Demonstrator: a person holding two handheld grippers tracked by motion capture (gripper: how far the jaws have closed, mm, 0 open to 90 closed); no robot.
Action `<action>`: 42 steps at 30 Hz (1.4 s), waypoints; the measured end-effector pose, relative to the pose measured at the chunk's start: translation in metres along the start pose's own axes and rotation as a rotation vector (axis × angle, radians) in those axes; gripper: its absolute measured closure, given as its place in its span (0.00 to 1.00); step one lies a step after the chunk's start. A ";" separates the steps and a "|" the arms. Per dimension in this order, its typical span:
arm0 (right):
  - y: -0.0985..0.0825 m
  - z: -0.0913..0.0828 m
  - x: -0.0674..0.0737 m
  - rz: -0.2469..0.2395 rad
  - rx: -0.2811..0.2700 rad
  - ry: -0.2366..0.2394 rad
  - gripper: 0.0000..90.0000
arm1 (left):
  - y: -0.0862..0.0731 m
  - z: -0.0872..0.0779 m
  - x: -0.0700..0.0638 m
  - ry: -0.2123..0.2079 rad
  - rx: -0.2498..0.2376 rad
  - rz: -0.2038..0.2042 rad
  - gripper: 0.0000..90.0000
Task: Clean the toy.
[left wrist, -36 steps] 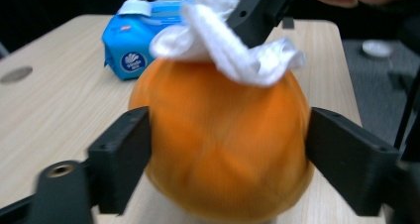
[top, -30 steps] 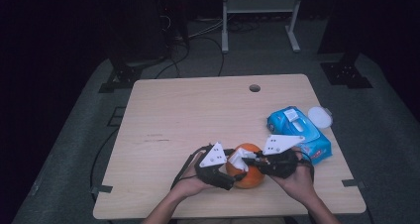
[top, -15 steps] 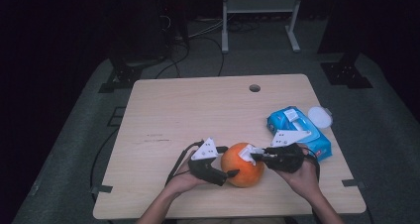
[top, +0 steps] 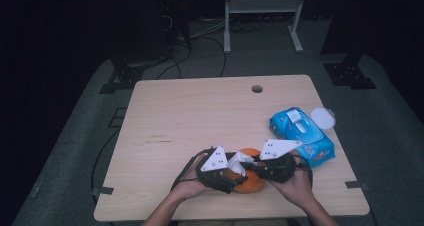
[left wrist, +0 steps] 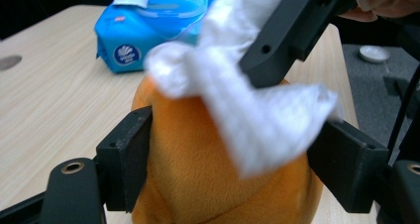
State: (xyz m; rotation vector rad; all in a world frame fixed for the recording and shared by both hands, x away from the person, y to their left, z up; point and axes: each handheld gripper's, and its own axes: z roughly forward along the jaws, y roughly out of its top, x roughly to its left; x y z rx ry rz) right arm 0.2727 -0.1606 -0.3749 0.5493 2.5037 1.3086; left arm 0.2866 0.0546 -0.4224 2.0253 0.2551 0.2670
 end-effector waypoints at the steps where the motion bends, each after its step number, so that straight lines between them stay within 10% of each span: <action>1: 0.001 0.001 0.001 0.004 -0.003 0.008 0.87 | 0.000 0.000 -0.002 -0.011 -0.002 0.013 0.26; 6: -0.001 -0.003 -0.007 0.003 0.017 0.001 0.87 | -0.005 -0.003 0.003 -0.013 -0.008 0.003 0.27; 12: -0.013 -0.009 -0.021 0.063 0.021 0.017 0.87 | -0.007 0.002 0.012 -0.013 -0.010 -0.129 0.14; 21: -0.001 -0.005 -0.008 0.003 0.017 0.009 0.87 | -0.009 -0.006 0.012 -0.017 0.018 -0.022 0.29; 27: -0.027 -0.010 -0.034 0.117 0.048 -0.017 0.87 | -0.019 -0.015 0.030 -0.042 0.029 -0.125 0.21; 31: -0.019 -0.001 -0.022 0.049 0.029 0.003 0.86 | -0.011 -0.014 0.027 -0.052 -0.028 -0.110 0.12; 34: -0.011 0.007 -0.010 -0.024 0.056 -0.010 0.86 | -0.013 -0.009 0.023 -0.036 0.020 -0.074 0.17; 42: -0.036 -0.001 -0.031 0.060 0.109 -0.046 0.86 | -0.026 -0.020 0.036 -0.040 0.048 -0.132 0.25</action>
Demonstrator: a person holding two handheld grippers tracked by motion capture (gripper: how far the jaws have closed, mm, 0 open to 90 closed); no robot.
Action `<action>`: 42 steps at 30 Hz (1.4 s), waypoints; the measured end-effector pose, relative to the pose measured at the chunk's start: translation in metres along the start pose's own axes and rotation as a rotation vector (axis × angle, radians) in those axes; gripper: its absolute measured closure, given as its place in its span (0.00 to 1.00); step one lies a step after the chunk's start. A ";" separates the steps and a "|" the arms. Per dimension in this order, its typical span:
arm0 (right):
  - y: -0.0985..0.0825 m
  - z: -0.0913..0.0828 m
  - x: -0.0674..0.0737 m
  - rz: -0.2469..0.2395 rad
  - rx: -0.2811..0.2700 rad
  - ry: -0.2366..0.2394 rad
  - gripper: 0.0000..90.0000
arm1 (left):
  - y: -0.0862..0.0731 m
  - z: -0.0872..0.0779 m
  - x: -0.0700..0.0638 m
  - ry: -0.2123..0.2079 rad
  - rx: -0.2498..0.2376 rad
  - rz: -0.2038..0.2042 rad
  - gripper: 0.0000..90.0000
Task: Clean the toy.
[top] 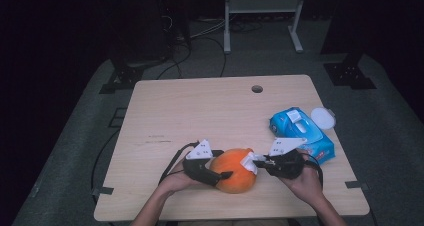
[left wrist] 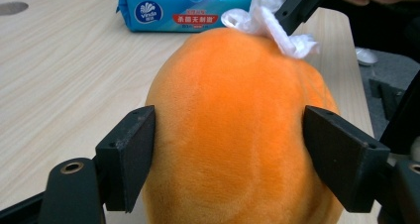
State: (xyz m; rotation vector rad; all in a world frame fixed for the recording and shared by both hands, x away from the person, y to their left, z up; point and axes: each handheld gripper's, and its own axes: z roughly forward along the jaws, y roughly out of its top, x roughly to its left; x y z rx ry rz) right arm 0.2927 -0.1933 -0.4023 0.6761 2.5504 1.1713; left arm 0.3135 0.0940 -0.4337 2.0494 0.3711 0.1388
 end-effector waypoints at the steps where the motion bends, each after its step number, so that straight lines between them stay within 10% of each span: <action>1: -0.003 0.001 -0.002 0.020 -0.003 0.015 0.86 | 0.001 0.001 -0.001 -0.004 -0.003 0.002 0.25; 9: 0.011 0.000 0.011 -0.022 -0.044 0.027 0.86 | 0.006 0.000 -0.005 -0.013 0.012 0.042 0.29; 18: -0.010 0.004 -0.012 0.098 -0.003 0.049 0.86 | 0.005 0.001 -0.008 -0.009 0.009 0.041 0.29; 25: 0.005 -0.001 -0.002 0.029 -0.061 0.083 0.86 | 0.012 0.000 -0.022 -0.075 0.053 0.153 0.19; 28: 0.001 0.000 0.000 0.008 -0.042 0.156 0.86 | 0.014 -0.005 -0.019 -0.113 0.036 0.109 0.12; 33: 0.000 -0.004 0.003 -0.020 -0.049 0.188 0.86 | 0.014 0.005 -0.012 -0.082 0.099 0.029 0.07; 36: 0.002 -0.004 0.004 -0.022 -0.051 0.163 0.86 | 0.013 0.006 -0.015 -0.065 0.090 0.042 0.29; 40: 0.005 -0.006 0.002 -0.007 -0.062 0.118 0.86 | 0.019 0.001 -0.016 0.000 0.026 0.099 0.45; 42: 0.011 -0.012 0.000 0.013 -0.110 0.098 0.86 | 0.026 0.001 -0.020 0.094 -0.017 0.205 0.45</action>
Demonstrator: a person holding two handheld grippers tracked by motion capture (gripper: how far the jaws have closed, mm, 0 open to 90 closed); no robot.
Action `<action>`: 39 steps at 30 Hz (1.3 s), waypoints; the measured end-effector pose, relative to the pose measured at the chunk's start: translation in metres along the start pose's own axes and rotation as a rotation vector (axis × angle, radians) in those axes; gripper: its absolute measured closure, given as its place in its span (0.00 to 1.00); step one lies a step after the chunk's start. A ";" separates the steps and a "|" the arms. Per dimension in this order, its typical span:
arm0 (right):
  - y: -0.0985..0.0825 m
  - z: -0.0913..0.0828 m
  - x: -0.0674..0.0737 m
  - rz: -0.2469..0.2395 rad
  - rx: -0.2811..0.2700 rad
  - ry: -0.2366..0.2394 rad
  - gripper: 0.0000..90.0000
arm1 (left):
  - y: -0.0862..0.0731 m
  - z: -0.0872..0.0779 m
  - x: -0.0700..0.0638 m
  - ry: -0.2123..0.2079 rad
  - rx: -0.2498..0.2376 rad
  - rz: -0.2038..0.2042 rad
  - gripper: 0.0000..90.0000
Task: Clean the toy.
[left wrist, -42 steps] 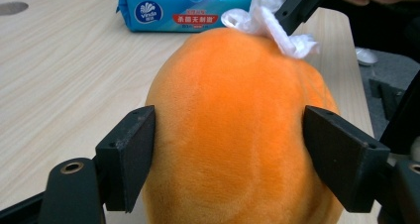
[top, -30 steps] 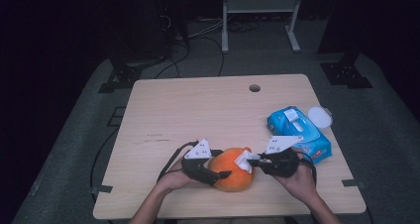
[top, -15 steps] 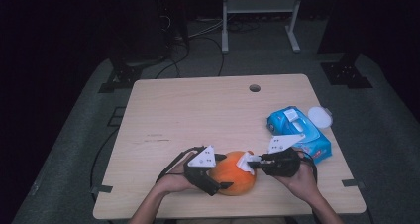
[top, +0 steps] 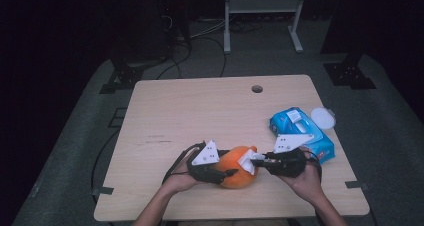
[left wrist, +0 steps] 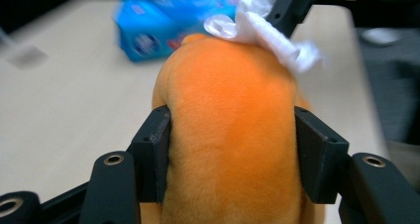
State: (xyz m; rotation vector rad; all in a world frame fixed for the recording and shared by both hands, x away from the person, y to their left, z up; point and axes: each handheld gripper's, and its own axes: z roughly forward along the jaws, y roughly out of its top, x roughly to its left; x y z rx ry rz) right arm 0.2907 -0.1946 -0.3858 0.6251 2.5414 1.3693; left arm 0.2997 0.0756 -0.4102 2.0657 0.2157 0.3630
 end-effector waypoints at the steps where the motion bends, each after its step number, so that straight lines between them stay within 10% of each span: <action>1: 0.002 0.000 0.001 -0.004 -0.009 -0.010 0.86 | 0.000 0.001 0.000 0.012 -0.004 0.020 0.44; 4: 0.002 0.004 0.002 -0.023 0.021 -0.042 0.86 | -0.009 0.005 0.001 -0.009 0.023 0.024 0.37; 9: -0.009 0.011 -0.006 0.013 0.036 -0.037 0.86 | -0.015 0.000 0.017 -0.033 -0.009 -0.170 0.18; 17: 0.001 0.015 0.012 -0.050 0.030 -0.056 0.86 | -0.022 0.002 0.012 -0.055 0.028 -0.106 0.31; 27: -0.023 0.011 -0.025 0.122 0.043 -0.063 0.86 | -0.030 0.001 0.015 -0.067 0.003 -0.122 0.31; 34: -0.006 0.009 -0.005 0.038 0.005 -0.059 0.86 | -0.029 0.001 0.011 -0.086 0.006 -0.080 0.31; 39: -0.019 0.008 -0.021 0.110 0.032 -0.079 0.86 | -0.031 -0.001 0.012 -0.089 0.000 -0.086 0.31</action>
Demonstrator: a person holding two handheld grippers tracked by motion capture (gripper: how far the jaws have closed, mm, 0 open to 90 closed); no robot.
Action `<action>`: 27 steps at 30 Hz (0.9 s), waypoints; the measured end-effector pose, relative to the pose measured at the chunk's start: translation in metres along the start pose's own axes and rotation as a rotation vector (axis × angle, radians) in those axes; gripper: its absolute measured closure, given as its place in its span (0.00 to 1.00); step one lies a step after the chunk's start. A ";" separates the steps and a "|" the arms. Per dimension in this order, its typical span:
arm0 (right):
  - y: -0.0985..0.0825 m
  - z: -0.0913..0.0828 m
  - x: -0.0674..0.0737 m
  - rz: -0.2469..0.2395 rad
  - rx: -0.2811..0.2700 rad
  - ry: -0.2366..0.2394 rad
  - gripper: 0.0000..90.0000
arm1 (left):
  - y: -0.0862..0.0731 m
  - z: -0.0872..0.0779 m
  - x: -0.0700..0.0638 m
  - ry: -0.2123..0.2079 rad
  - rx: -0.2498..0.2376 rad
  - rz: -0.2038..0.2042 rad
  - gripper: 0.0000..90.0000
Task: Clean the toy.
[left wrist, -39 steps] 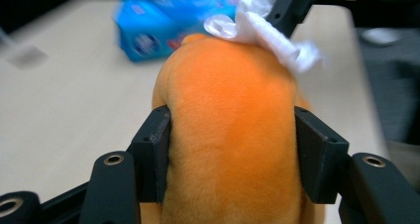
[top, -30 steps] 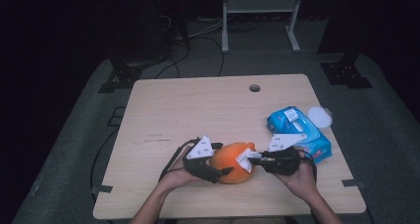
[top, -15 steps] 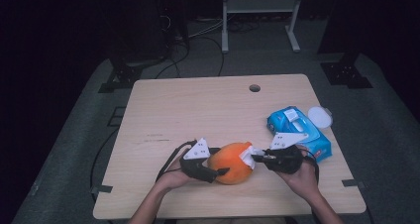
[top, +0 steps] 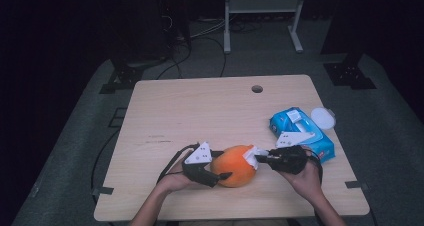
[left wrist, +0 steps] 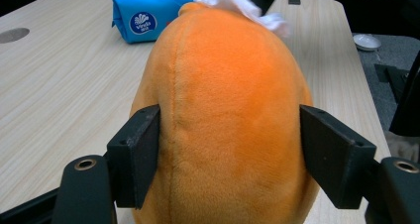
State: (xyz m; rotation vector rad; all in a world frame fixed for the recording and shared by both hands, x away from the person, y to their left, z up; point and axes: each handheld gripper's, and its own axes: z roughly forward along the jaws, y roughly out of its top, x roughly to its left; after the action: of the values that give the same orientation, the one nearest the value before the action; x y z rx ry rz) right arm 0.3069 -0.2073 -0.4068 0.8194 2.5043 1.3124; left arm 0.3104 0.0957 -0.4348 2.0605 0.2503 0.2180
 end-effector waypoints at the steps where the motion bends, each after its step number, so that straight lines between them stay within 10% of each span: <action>1: -0.003 0.000 -0.005 0.022 0.010 -0.002 0.86 | 0.000 0.000 0.000 0.000 0.000 0.000 0.31; 4: -0.008 0.000 -0.010 0.069 0.008 0.010 0.86 | 0.002 0.002 -0.001 0.001 0.000 0.007 0.31; 13: 0.008 -0.006 0.009 -0.011 -0.061 0.036 0.86 | 0.007 0.004 -0.010 -0.004 0.005 0.057 0.30; 19: -0.003 -0.005 -0.007 0.061 -0.031 0.022 0.86 | 0.007 0.004 -0.009 0.004 0.001 0.036 0.29; 27: 0.016 -0.002 0.026 -0.085 -0.046 0.043 0.86 | 0.015 0.010 -0.016 0.025 0.016 0.059 0.27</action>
State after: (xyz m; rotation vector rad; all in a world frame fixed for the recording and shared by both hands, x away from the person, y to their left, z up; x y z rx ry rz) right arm 0.2909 -0.1874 -0.3908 0.6743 2.5019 1.3681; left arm 0.2987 0.0762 -0.4273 2.0839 0.2069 0.2789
